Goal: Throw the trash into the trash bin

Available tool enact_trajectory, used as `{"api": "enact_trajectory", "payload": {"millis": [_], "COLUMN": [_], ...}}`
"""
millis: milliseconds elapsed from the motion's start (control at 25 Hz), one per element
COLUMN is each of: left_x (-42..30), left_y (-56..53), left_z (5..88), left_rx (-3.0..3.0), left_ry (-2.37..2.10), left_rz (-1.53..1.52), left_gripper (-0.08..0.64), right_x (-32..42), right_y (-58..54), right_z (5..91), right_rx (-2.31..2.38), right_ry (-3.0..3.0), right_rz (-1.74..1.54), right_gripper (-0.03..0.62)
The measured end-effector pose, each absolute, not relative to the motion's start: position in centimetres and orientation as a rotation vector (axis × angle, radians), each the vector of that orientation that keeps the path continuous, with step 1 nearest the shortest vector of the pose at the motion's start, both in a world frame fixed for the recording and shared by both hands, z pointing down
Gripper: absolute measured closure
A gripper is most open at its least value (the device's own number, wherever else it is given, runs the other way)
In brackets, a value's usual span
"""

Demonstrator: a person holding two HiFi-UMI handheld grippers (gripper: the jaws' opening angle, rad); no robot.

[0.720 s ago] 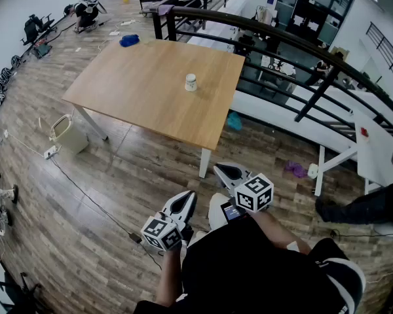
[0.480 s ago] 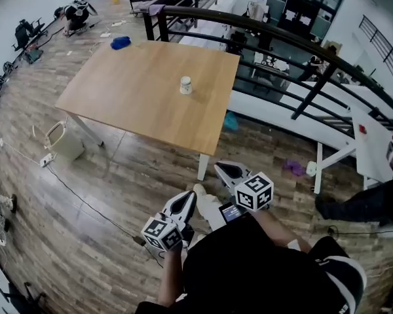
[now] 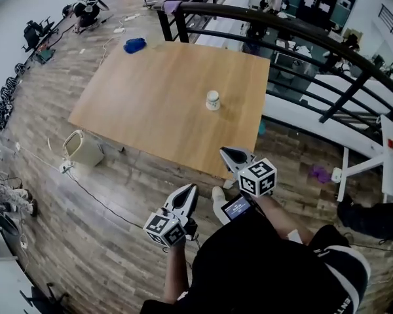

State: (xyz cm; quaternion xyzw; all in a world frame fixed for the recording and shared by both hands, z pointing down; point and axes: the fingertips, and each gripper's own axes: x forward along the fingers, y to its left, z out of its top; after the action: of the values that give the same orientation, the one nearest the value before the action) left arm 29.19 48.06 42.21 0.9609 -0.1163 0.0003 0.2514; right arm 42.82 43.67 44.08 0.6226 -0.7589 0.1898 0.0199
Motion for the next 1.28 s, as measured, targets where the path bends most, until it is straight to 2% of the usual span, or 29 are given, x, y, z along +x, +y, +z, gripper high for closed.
{"api": "enact_trajectory", "payload": {"millis": [160,400,760,960,1080,1120,1160,1280], "left_x": [32.5,37.9,38.8,40.9,41.7,41.6,41.4,40.2], "left_y": [41.5,35.5,30.2,29.2,28.8,28.7,28.5,27.8], "left_z": [40.5,38.8,42.0,43.6,45.0,45.7,46.4,49.4], "left_rx": [2.626,2.669,2.579,2.621,2.582,2.566,2.554,2.513], "left_ry": [-0.357,-0.288,-0.246,-0.135,-0.11,-0.108,-0.111,-0.124], "left_rz": [0.016,0.075,0.223,0.368,0.399,0.417,0.441,0.513], "left_gripper": [0.561,0.561,0.561,0.561,0.561,0.561,0.561,0.561], "right_x": [47.0,50.6,52.6,54.9,56.5,57.1,57.8,59.9], "right_y": [37.6,31.0,27.7,27.1,25.6,25.0,24.2,22.0], "right_z": [42.7,43.9,46.4,50.7,53.4,54.4,55.3,58.2], "right_rx": [1.987,1.997,2.069,2.113,2.066,2.055,2.053,2.069], "right_ry": [-2.349,-2.331,-2.215,-2.093,-2.047,-2.025,-1.997,-1.907], "right_rz": [0.542,0.675,0.746,0.823,0.748,0.724,0.708,0.683], "right_gripper": [0.594,0.594,0.594,0.592,0.583,0.525,0.426,0.342]}}
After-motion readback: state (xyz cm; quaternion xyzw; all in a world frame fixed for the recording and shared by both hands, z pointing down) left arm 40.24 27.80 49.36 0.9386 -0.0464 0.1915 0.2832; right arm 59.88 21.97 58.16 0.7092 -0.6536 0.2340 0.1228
